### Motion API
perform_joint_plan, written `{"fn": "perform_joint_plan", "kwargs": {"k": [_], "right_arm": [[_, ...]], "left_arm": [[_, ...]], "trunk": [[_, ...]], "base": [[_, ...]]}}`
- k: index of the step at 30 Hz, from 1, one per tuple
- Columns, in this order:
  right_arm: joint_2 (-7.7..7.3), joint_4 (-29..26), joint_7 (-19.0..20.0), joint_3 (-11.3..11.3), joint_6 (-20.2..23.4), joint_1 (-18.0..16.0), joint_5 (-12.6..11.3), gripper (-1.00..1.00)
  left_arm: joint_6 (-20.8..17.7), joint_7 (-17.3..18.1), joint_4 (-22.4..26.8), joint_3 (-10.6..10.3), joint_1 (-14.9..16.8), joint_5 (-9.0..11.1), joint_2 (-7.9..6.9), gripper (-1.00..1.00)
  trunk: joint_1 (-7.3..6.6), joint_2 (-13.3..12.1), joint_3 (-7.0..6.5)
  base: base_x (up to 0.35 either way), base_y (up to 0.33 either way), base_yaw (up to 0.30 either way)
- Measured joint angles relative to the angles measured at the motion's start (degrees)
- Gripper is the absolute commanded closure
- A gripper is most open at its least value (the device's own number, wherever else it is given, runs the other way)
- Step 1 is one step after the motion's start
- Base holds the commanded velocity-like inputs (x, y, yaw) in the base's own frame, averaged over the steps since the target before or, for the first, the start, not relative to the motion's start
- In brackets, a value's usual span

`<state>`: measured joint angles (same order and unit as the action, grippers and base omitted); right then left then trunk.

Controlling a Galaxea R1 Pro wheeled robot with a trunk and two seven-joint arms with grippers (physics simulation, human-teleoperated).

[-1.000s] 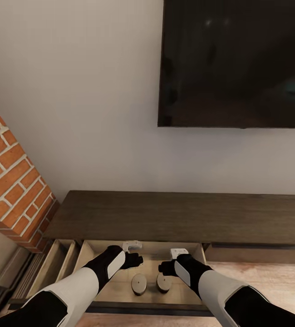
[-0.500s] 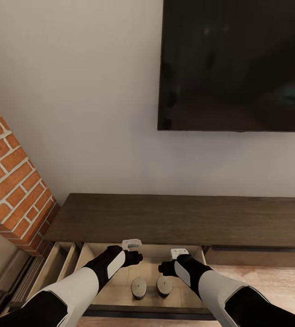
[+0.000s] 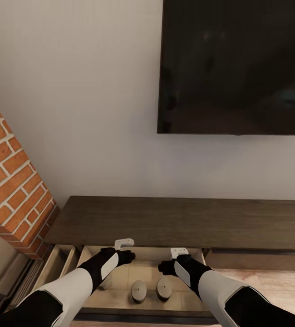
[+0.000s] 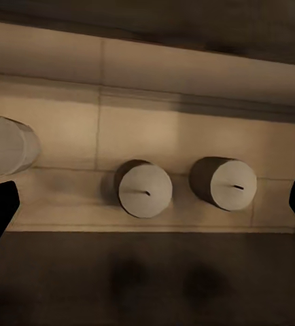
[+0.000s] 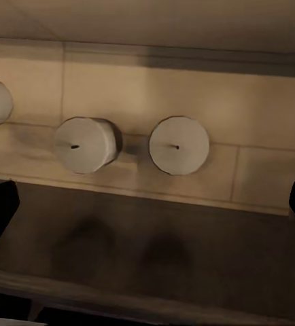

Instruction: Place each of the two pumpkins and all three candles from the living room inside a cabinet in the living room (use any cabinet), then make sure every cabinet is closed, and position the cauldron so it is next to a table in the living room.

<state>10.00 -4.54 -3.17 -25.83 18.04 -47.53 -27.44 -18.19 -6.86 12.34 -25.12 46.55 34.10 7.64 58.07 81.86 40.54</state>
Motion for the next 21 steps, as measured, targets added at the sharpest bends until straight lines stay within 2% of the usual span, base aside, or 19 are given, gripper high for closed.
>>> {"fn": "perform_joint_plan", "kwargs": {"k": [6, 10, 12, 13, 16, 17, 18, 21], "right_arm": [[0.00, 0.07, -0.01, -0.20, -2.51, 0.00, 0.10, -1.00], [0.00, 0.12, -0.28, -0.26, -3.76, 0.04, 0.17, -1.00], [0.00, 0.10, -0.36, -0.21, -3.88, 0.06, 0.15, -1.00], [0.00, 0.08, -0.45, -0.30, -4.00, 0.10, 0.13, -1.00], [0.00, 0.07, -0.45, -0.32, -4.04, 0.15, 0.19, -1.00], [0.00, 0.07, -0.45, -0.35, -4.06, 0.16, 0.18, -1.00], [0.00, 0.07, -0.41, -0.32, -4.08, 0.17, 0.23, -1.00], [0.00, 0.09, -0.38, -0.35, -4.09, 0.17, 0.19, -1.00]], "left_arm": [[0.63, 0.02, -0.08, 0.03, -0.01, 0.24, 0.03, -1.00], [3.21, -0.12, -0.20, 0.09, -0.02, 0.86, 0.12, -1.00], [3.56, -0.11, -0.41, 0.12, -0.05, 1.54, 0.08, -1.00], [4.01, -0.19, -1.71, 0.20, -0.04, 4.28, -0.02, -1.00], [4.08, -0.20, -2.08, 0.20, -0.02, 4.76, -0.04, -1.00], [4.23, -0.18, -2.19, 0.20, -0.03, 4.87, -0.04, -1.00], [7.66, 0.17, -2.93, 0.20, -0.06, 4.97, -0.05, -1.00], [8.19, 0.25, -3.21, 0.19, -0.05, 5.01, -0.05, -1.00]], "trunk": [[0.00, 0.00, -0.09], [0.00, 0.00, -0.09], [0.00, 0.00, -0.09], [0.00, 0.00, -0.10], [0.00, 0.00, -0.25], [0.00, 0.00, -0.33], [0.04, -0.01, -0.43], [0.03, 0.00, -0.70]], "base": [[0.000, 0.000, 0.002], [0.000, 0.000, 0.000], [0.000, 0.000, 0.000], [0.000, 0.000, 0.000], [-0.012, 0.000, 0.000], [-0.279, 0.014, 0.000], [-0.285, 0.028, 0.000], [-0.296, 0.065, 0.000]]}}
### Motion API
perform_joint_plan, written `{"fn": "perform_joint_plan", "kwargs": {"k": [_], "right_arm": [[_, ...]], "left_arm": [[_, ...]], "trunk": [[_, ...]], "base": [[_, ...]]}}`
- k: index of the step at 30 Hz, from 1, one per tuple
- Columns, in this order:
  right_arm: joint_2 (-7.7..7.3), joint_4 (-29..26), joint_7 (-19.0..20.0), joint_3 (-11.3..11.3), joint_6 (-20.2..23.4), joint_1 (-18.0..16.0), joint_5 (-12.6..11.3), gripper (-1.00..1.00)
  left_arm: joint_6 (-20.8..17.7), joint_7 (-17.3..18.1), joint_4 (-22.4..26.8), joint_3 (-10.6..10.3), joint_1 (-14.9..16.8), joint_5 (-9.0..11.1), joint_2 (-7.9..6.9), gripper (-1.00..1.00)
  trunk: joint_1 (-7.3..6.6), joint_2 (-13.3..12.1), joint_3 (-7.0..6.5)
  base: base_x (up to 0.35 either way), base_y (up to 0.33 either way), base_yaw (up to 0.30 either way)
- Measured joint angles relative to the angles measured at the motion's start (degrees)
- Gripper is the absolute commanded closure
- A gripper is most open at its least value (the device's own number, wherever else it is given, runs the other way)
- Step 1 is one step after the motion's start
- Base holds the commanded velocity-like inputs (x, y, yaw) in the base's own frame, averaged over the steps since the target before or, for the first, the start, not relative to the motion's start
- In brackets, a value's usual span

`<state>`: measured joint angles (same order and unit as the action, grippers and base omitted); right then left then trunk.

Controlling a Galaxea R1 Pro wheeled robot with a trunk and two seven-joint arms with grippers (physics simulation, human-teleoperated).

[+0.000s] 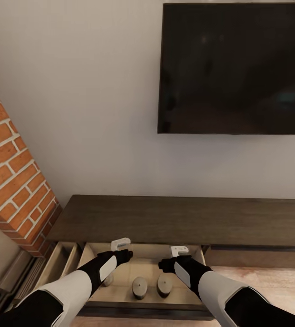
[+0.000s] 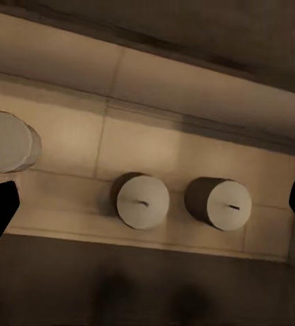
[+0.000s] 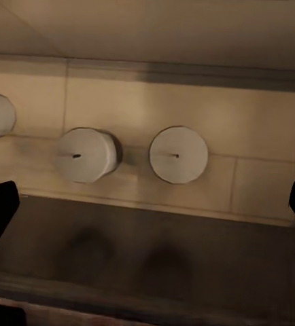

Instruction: Place each of the two pumpkins and all three candles from the living room inside a cabinet in the living room (use any cabinet), then make sure every cabinet is closed, and position the cauldron so it is next to a table in the living room.

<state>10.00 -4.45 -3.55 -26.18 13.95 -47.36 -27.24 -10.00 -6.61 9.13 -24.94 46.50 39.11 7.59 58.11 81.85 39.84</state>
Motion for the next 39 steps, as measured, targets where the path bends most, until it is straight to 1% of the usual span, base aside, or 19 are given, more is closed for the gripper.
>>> {"fn": "perform_joint_plan", "kwargs": {"k": [6, 11, 15, 39], "right_arm": [[0.00, -0.01, 0.04, 0.03, 0.00, 0.00, 0.01, -1.00], [0.00, 0.00, 0.10, 0.04, 0.02, 0.02, 0.01, -1.00], [0.00, 0.05, 0.10, 0.01, 0.04, 0.14, -0.04, -1.00], [0.00, 0.07, 0.03, 0.03, 0.08, 0.18, 0.03, -1.00]], "left_arm": [[0.35, 0.02, -0.27, 0.02, -0.02, 0.01, 0.00, -1.00], [0.40, 0.01, -0.31, 0.02, -0.02, 0.03, 0.04, -1.00], [0.41, 0.01, -1.78, 0.07, -0.02, 0.11, 0.01, -1.00], [0.45, 0.03, -2.63, 0.09, -0.02, 0.18, -0.01, -1.00]], "trunk": [[-0.01, 0.00, -0.55], [-0.03, 0.00, -1.02], [-0.01, 0.00, -1.39], [0.00, 0.00, -3.61]], "base": [[-0.247, 0.158, 0.000], [-0.058, 0.044, 0.000], [-0.131, 0.006, 0.000], [-0.306, 0.007, 0.000]]}}
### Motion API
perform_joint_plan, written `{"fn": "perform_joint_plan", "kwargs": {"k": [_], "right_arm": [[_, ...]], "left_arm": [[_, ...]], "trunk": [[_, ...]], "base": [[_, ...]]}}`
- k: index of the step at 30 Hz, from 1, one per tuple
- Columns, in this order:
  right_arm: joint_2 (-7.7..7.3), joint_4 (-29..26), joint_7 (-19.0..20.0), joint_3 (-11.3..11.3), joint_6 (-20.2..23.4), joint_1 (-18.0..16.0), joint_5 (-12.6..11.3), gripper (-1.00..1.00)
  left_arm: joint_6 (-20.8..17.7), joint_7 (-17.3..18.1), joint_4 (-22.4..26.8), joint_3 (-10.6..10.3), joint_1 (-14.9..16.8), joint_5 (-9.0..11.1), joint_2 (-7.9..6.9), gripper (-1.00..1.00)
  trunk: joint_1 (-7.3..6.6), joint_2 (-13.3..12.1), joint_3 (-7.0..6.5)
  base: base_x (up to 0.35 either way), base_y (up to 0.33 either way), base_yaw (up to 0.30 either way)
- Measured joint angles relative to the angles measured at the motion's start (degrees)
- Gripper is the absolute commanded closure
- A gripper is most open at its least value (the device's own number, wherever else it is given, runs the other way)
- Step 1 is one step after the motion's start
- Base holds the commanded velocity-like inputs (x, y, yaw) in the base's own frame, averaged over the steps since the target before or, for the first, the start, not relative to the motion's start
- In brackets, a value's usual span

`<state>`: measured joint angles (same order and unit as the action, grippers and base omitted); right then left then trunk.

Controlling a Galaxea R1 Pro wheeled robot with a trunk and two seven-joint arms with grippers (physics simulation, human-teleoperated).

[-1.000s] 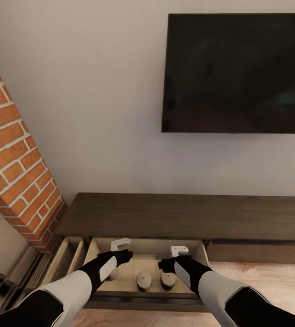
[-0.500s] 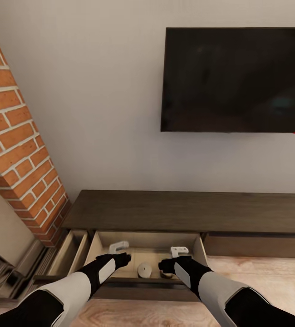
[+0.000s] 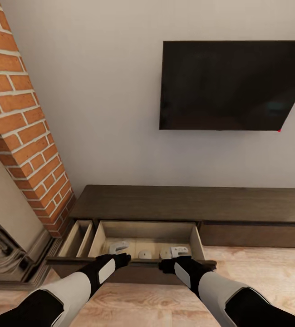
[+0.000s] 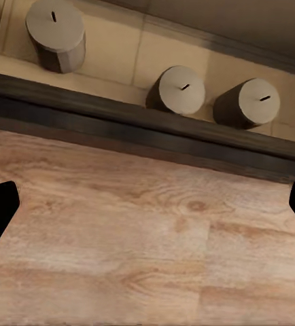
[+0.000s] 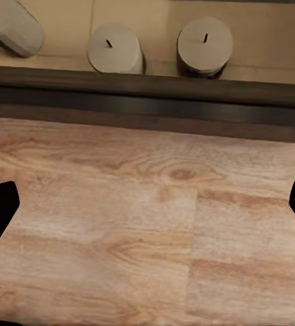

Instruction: Place each of the two pumpkins and all three candles from the living room inside a cabinet in the living room (use any cabinet), then make sure every cabinet is closed, and position the cauldron so it is next to a table in the living room.

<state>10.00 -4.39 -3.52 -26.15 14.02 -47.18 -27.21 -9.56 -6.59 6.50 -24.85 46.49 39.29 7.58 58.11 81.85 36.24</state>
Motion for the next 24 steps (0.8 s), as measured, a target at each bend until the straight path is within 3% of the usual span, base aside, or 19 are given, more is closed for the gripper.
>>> {"fn": "perform_joint_plan", "kwargs": {"k": [8, 24], "right_arm": [[0.00, -0.02, -0.01, 0.00, 0.01, 0.00, 0.00, -1.00], [0.00, -0.05, -0.01, -0.06, 0.01, 0.00, -0.02, -1.00]], "left_arm": [[3.22, 0.00, -1.09, -0.07, 0.00, 0.00, 0.00, -1.00], [3.68, 0.08, -1.63, -0.05, 0.01, 0.13, -0.01, -1.00]], "trunk": [[-0.03, 0.00, -0.74], [0.18, 0.39, -1.98]], "base": [[-0.085, 0.051, -0.029], [-0.040, 0.059, -0.001]]}}
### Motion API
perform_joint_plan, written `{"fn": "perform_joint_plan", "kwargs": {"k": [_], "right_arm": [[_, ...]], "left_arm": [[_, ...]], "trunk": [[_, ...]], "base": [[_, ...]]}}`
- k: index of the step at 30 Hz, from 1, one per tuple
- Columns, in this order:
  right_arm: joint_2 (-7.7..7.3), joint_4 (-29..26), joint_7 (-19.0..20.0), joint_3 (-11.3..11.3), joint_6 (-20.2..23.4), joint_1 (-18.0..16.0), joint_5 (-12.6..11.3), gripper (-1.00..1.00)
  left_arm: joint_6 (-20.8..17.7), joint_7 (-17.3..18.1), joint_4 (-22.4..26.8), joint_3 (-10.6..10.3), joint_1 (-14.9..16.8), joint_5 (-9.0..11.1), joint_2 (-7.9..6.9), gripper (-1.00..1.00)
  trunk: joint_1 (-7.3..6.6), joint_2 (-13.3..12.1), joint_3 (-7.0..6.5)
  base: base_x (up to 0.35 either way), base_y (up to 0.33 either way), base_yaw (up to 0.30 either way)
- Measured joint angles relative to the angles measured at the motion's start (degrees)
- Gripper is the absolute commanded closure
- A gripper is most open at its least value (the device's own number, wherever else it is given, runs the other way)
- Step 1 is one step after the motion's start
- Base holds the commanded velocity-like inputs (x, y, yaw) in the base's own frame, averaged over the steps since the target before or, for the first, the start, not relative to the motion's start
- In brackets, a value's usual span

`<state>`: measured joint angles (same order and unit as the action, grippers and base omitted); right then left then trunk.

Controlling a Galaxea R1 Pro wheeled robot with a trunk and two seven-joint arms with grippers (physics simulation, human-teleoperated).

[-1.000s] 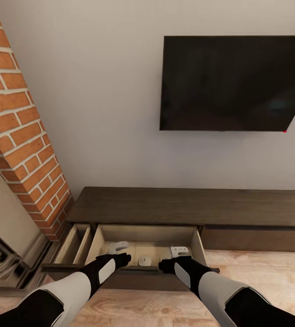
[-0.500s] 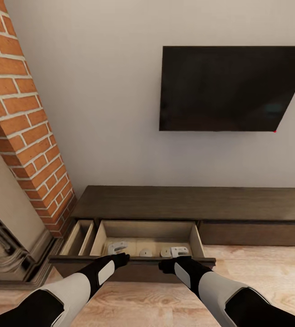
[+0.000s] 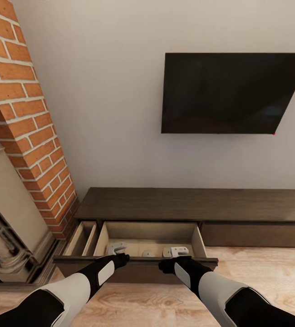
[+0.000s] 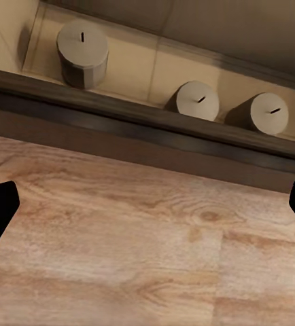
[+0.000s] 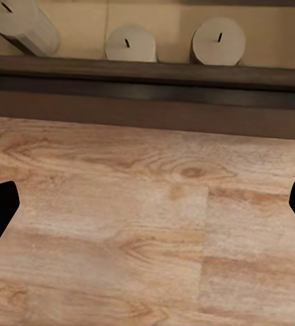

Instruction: Place each of the two pumpkins and all three candles from the living room inside a cabinet in the living room (use any cabinet), then make sure every cabinet is closed, and position the cauldron so it is next to a table in the living room.

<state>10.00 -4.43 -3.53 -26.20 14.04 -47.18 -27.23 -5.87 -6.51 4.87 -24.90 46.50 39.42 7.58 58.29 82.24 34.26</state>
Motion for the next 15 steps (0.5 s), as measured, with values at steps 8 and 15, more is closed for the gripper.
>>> {"fn": "perform_joint_plan", "kwargs": {"k": [8, 15], "right_arm": [[0.00, 0.03, 0.00, 0.00, -0.01, 0.00, -0.03, -1.00], [0.00, 0.06, -0.01, 0.00, -0.01, 0.00, -0.01, -1.00]], "left_arm": [[0.00, -0.05, 0.00, 0.03, -0.01, -0.03, 0.00, -1.00], [0.00, -0.08, 0.00, -0.01, -0.01, -0.05, 0.00, -1.00]], "trunk": [[1.76, 3.21, 0.96], [3.30, 6.02, 2.19]], "base": [[0.000, 0.000, 0.000], [0.000, 0.000, 0.000]]}}
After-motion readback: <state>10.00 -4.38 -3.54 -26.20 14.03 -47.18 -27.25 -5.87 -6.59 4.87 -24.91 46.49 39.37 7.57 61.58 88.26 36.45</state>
